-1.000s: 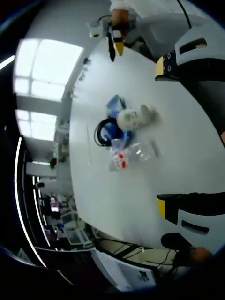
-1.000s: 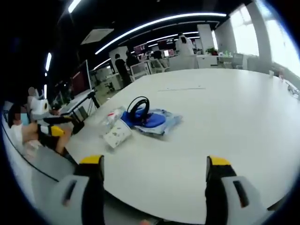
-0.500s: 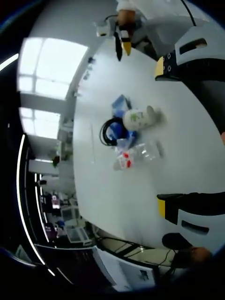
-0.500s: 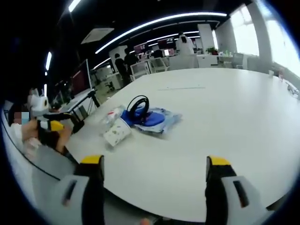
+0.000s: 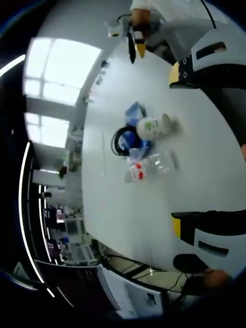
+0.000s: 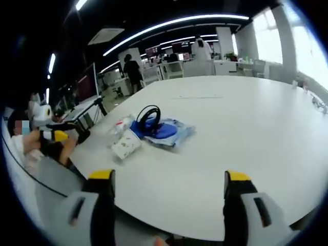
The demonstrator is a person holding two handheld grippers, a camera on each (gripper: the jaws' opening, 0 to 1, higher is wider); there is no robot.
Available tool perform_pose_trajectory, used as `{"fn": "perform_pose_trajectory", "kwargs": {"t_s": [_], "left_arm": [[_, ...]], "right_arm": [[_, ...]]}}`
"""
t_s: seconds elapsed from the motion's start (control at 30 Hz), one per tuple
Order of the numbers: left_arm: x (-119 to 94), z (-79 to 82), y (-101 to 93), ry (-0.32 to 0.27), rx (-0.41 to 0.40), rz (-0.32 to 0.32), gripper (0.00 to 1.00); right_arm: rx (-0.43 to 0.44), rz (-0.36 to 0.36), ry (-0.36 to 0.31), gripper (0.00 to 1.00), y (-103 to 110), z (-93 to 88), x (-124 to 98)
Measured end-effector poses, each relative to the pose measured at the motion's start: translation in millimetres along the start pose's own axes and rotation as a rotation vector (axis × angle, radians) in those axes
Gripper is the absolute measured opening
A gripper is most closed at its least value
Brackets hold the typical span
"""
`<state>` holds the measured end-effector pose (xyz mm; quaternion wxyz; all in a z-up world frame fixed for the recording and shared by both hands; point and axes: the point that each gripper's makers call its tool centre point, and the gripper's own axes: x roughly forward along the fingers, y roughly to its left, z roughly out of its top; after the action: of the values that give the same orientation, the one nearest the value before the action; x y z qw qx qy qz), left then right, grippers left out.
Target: Arrange the tabletop items into an orderly group along one side of the table until the central work area is clear of visible clutter.
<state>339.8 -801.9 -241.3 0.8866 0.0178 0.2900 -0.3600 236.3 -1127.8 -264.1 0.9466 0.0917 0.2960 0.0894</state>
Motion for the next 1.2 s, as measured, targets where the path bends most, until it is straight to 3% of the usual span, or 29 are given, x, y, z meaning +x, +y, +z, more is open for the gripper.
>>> {"fn": "perform_pose_trajectory", "kwargs": {"t_s": [0.37,0.67,0.87,1.0,1.2], "left_arm": [[0.3,-11.9,9.0,0.041,0.008,-0.037,0.97],[-3.9,-19.1,10.0,0.046,0.004,-0.054,0.97],[-7.3,-21.2,1.0,0.052,-0.001,-0.059,0.97],[-8.2,-17.5,-3.5,0.035,-0.004,-0.033,0.97],[0.8,-15.3,-13.4,0.006,-0.054,0.002,0.97]], "right_arm": [[-0.077,0.057,0.073,0.86,24.2,2.1,17.3],[-0.134,0.078,0.083,0.83,38.2,7.0,27.5],[-0.148,0.104,0.087,0.81,39.9,8.9,37.0],[-0.120,0.122,0.126,0.78,33.3,8.6,53.5],[-0.113,0.158,0.111,0.74,30.7,24.0,63.2]]}}
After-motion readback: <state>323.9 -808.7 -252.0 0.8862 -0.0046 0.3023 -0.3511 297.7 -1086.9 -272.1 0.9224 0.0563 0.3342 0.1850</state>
